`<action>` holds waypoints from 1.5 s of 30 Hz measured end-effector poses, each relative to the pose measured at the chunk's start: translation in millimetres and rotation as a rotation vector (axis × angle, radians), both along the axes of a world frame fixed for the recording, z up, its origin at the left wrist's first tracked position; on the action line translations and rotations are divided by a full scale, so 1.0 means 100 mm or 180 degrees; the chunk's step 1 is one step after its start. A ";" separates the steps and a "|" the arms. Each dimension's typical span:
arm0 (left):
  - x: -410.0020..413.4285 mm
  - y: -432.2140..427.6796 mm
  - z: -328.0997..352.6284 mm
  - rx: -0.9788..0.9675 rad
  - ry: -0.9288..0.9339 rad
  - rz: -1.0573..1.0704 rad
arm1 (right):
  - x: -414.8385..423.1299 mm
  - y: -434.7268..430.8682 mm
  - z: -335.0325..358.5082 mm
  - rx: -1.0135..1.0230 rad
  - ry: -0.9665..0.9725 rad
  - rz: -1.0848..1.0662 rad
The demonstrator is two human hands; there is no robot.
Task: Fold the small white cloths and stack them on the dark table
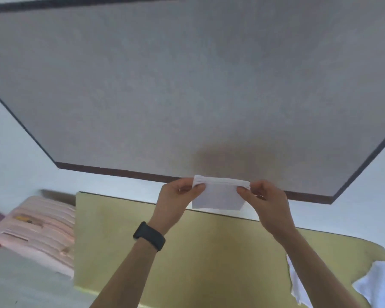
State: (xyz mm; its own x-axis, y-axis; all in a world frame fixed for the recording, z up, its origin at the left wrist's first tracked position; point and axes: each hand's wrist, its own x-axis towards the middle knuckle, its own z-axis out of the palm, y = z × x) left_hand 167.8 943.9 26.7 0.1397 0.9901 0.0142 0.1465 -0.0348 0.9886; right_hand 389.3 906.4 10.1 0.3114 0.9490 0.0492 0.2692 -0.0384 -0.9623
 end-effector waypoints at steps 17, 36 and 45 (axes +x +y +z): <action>-1.11 -3.01 0.28 0.0220 0.0121 0.2334 | -1.74 -1.64 0.15 0.0442 0.0311 0.2334; -3.89 -8.55 -0.02 -0.0018 0.0630 0.6089 | -5.94 -6.55 0.05 0.0492 0.0254 0.4782; -4.96 -10.63 -0.33 -0.0304 0.0248 0.7129 | -7.45 -8.68 -0.27 0.0275 0.0009 0.5612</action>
State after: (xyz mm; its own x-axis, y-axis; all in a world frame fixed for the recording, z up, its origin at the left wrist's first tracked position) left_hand -328.0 -118.7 -5.9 -0.8631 -0.5046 0.0235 -0.1047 0.2244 0.9689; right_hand -355.4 38.3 -16.9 -0.9863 0.1195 0.1140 -0.0712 0.3156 -0.9462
